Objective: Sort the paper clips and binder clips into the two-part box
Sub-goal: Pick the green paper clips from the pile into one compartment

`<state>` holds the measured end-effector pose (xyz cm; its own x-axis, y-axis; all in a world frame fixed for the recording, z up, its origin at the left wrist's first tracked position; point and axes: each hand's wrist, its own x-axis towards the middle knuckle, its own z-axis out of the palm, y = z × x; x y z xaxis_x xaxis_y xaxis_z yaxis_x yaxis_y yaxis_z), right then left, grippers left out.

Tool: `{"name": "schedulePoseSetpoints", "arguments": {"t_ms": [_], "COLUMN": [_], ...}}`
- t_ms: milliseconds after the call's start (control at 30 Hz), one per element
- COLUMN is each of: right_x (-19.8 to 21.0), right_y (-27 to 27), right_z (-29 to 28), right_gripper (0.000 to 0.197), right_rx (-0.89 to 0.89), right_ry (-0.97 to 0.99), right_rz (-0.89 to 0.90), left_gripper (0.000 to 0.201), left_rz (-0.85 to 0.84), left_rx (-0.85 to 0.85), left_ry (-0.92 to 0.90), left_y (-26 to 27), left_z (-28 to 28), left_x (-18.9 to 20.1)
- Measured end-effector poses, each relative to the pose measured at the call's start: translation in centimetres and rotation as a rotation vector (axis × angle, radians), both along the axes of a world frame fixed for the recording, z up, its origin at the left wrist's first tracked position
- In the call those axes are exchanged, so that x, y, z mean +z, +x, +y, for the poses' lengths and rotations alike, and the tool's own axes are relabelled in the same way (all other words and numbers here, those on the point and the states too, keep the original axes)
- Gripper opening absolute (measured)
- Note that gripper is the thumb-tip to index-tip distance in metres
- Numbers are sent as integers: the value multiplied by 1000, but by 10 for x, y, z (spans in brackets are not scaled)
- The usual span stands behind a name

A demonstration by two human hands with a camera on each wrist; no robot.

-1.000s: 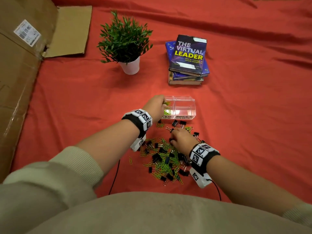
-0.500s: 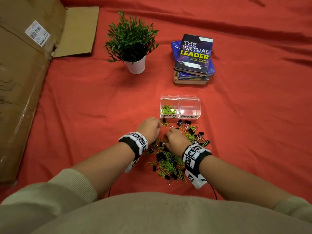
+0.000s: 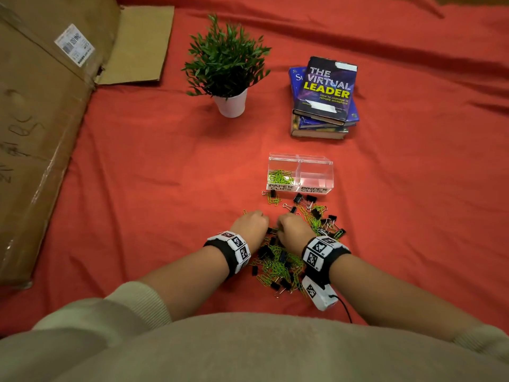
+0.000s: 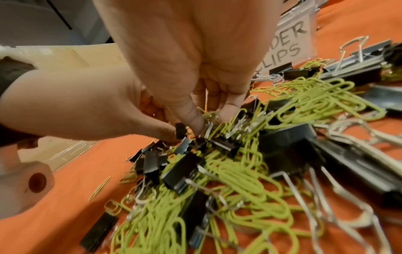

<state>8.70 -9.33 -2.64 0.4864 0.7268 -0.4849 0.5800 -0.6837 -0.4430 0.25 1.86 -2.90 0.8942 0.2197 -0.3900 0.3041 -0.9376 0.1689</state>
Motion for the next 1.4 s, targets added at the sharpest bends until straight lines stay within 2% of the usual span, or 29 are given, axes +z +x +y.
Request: {"name": "schedulePoseSetpoints", "arguments": {"t_ms": [67, 233, 367, 467, 533, 600, 700, 833, 967, 1100, 1200, 1300, 1333, 1400], "right_x": [3, 13, 15, 16, 17, 16, 13, 13, 15, 17, 16, 9, 7, 5], "right_y": [6, 26, 40, 43, 43, 42, 42, 39, 36, 35, 33, 28, 25, 19], "right_z": [0, -9, -15, -16, -17, -17, -15, -12, -10, -6, -3, -3, -2, 2], "right_gripper": [14, 15, 5, 7, 3, 11, 18, 18, 14, 11, 11, 21, 22, 23], "right_rx": [-89, -341, -515, -657, -669, -669, -700, -735, -798, -831, -809, -492, -372, -188], "right_ry": [5, 66, 143, 215, 214, 207, 219, 243, 274, 323, 300, 128, 74, 5], "right_rz": [79, 404, 666, 892, 928, 908, 897, 935, 1002, 941, 867, 570, 439, 216], "left_gripper": [19, 25, 23, 15, 8, 3, 8, 18, 24, 27, 23, 8, 11, 32], "left_rz": [2, -5, 5, -58, -136, -197, -258, -261, -196, -135, -95, -5, 22, 65], "left_rx": [-15, 18, 102, 233, 356, 475, 622, 762, 812, 793, 664, 452, 365, 205], "left_ry": [8, -58, -160, -317, -436, -518, -637, -823, -812, -694, -509, -400, -363, -291], "left_y": [0, 3, 4, 4, 4, 5, 7, 7, 6, 5, 1, -5, -7, -11], "left_z": [-1, 3, 9, 18, 26, 35, 49, 61, 63, 65, 66, 68, 69, 72], "left_x": [0, 0, -3, 0, 4, 8, 9, 10, 11, 6, 3, 3, 3, 4]}}
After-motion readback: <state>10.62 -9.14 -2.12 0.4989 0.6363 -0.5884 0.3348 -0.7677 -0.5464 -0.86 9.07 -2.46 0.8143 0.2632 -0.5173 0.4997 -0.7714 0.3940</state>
